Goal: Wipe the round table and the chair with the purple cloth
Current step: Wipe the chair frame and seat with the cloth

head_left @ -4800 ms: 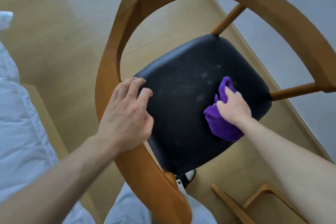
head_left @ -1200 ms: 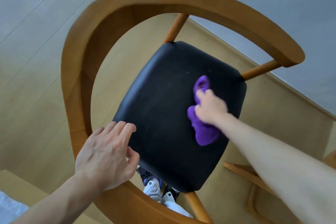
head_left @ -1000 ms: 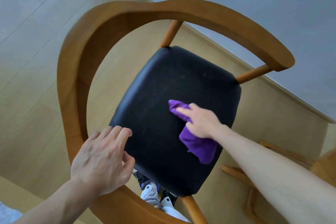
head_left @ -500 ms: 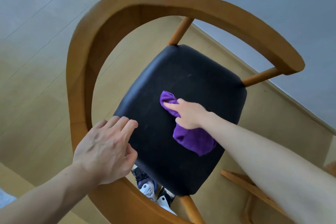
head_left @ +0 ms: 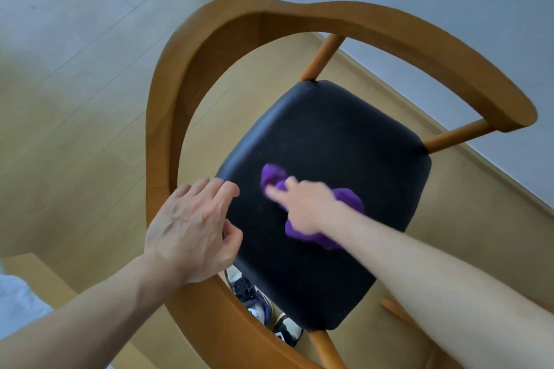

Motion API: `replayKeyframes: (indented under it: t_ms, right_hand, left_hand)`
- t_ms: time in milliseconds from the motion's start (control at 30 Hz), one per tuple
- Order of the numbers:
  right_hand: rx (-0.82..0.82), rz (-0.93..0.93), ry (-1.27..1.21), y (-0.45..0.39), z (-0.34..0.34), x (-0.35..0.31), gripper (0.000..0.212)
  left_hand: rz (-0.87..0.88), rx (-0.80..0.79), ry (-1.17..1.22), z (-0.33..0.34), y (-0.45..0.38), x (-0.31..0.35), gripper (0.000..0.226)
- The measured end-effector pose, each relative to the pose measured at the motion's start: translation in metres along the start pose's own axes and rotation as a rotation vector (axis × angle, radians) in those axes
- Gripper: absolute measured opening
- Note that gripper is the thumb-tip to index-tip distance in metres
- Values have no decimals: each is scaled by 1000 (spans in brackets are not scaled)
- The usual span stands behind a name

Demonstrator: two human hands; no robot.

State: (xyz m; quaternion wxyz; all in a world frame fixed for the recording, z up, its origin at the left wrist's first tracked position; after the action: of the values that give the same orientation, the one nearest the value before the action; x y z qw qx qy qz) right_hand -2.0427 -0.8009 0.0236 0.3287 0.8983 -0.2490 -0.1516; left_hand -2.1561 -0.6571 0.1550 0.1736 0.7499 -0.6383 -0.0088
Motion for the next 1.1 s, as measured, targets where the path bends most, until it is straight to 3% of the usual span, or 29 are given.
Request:
replayKeyframes:
  t_ms: [67, 100, 167, 300, 400, 467, 533, 600, 667, 733, 867, 933, 1000, 1100]
  right_hand:
    - [-67, -196, 67, 16, 14, -30, 69]
    - [-63, -208, 40, 20, 12, -28, 64]
    - [22, -59, -85, 13, -2, 4, 57]
    - [195, 447, -420, -12, -30, 85, 68]
    - [200, 542, -532, -39, -32, 79, 74]
    - [240, 498, -395, -41, -30, 55, 74]
    - [241, 294, -150, -28, -17, 11, 74]
    - [131, -25, -11, 0, 12, -39, 77]
    - [-57, -239, -48, 23, 30, -61, 73]
    - [-46, -205, -164, 21, 18, -48, 68]
    - [340, 300, -582, -21, -38, 34, 67]
    - [357, 495, -707, -42, -47, 60, 66]
    - [265, 495, -602, -51, -44, 42, 63]
    - [257, 222, -274, -42, -21, -33, 57]
  left_hand:
    - [-29, -8, -23, -1, 1, 1, 43]
    - [-36, -11, -29, -2, 1, 2, 43]
    - [-36, -10, -17, -3, 1, 2, 42]
    - [-38, 4, 27, -2, 0, 2, 41]
    - [-50, 10, 31, 2, 1, -2, 39]
    - [-53, 12, 43, 3, -1, -3, 39]
    - [-50, 6, 35, 3, 0, -3, 41]
    - [-42, 3, 33, 1, 0, -2, 41]
    - [-46, -12, 32, -1, 0, -1, 44]
    - [-41, -16, 30, -2, 0, 1, 43]
    - [-43, 8, 40, -1, 0, 0, 40]
    - [-48, 25, 47, 0, 1, 0, 40]
    - [-49, 37, 53, -1, -1, 0, 40]
    - [-31, 50, 39, -2, 2, 0, 41]
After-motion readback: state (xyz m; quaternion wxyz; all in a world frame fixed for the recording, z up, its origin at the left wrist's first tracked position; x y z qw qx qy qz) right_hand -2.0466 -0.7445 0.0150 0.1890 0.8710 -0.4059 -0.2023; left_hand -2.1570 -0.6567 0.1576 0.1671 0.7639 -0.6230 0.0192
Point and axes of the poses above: each hand's wrist, its own y-axis away from the middle knuckle, its own z-axis out of the palm, x = y × z, the point moved 6 cm from there along -y, towards the middle knuckle, and after that the axes turned 2 degrees about x, right-handed, at the moved point
